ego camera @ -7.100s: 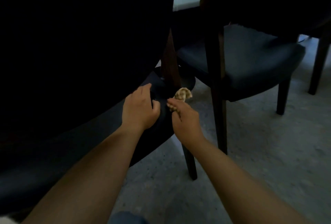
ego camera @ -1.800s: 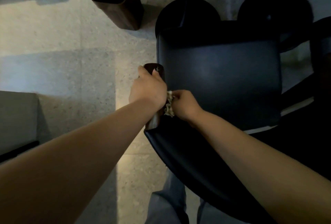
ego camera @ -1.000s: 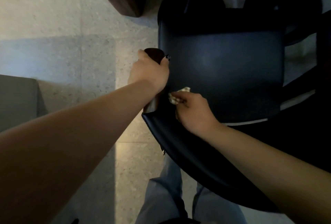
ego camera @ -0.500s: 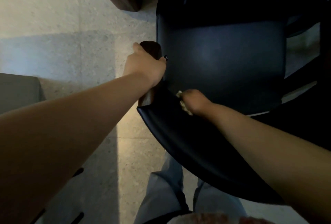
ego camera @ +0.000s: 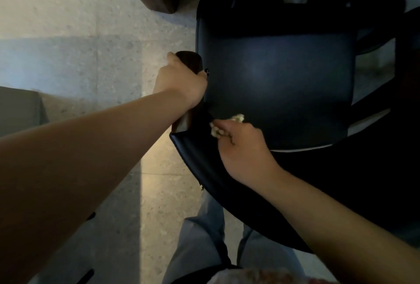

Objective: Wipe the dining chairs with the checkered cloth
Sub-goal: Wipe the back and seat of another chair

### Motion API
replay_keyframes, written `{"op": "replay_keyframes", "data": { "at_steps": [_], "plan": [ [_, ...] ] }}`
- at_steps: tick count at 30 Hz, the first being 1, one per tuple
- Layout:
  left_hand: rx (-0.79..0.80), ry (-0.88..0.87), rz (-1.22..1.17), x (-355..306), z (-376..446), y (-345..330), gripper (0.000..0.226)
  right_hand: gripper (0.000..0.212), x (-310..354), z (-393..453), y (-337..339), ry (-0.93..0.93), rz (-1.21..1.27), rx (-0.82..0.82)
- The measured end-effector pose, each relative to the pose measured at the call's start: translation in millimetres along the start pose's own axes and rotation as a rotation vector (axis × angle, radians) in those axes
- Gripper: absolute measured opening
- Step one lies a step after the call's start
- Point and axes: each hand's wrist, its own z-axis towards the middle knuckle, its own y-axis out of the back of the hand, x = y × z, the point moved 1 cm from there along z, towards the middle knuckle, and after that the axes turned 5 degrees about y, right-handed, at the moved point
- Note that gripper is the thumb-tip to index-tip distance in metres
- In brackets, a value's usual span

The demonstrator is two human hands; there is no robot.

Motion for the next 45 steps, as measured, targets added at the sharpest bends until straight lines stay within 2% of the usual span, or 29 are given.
{"op": "replay_keyframes", "data": {
  "at_steps": [2,6,12,19,22,25,27,31,34,38,42,45],
  "plan": [
    [-0.003,0.001,0.013,0.0,-0.5,-0.5,0.068,0.033,11.1,-15.8,5.2,0.039,0.055,-0.021],
    [-0.001,-0.001,0.024,-0.6,-0.2,-0.7,0.070,0.026,22.4,-0.8,9.3,-0.130,0.263,-0.077],
    [0.000,-0.004,0.033,-0.6,-1.0,-0.9,0.074,0.023,31.6,2.2,-11.9,-0.042,0.028,-0.024],
    [0.007,-0.007,0.014,0.2,0.1,-1.0,0.073,0.036,6.0,-38.4,16.9,0.052,-0.157,0.114],
    [0.004,-0.002,-0.007,1.1,1.9,-1.9,0.072,0.036,-6.1,-53.9,34.5,0.007,-0.215,0.150],
    [-0.011,-0.008,0.008,1.2,3.4,-2.7,0.072,0.033,-0.6,-30.7,35.9,-0.162,-0.054,0.034],
    [-0.018,-0.007,0.013,0.8,4.4,-3.3,0.072,0.028,13.0,-5.1,21.5,-0.137,-0.055,-0.063],
    [-0.018,-0.005,0.001,2.0,6.3,-5.5,0.070,0.027,33.9,8.1,-13.0,-0.086,-0.065,0.037],
    [0.006,-0.023,-0.016,2.7,6.9,-6.6,0.070,0.027,22.8,-13.2,-1.6,-0.014,-0.154,0.040],
    [0.033,-0.013,-0.063,3.4,2.7,-3.5,0.071,0.028,-8.3,-50.2,28.0,-0.054,-0.315,0.087],
    [0.055,-0.008,-0.097,4.0,-16.9,7.2,0.076,0.042,-18.4,-61.4,37.9,-0.117,-0.277,0.027],
    [0.118,-0.048,-0.113,11.7,-45.6,12.9,0.085,0.041,-8.0,-45.1,28.9,-0.169,-0.169,-0.112]
  ]
}}
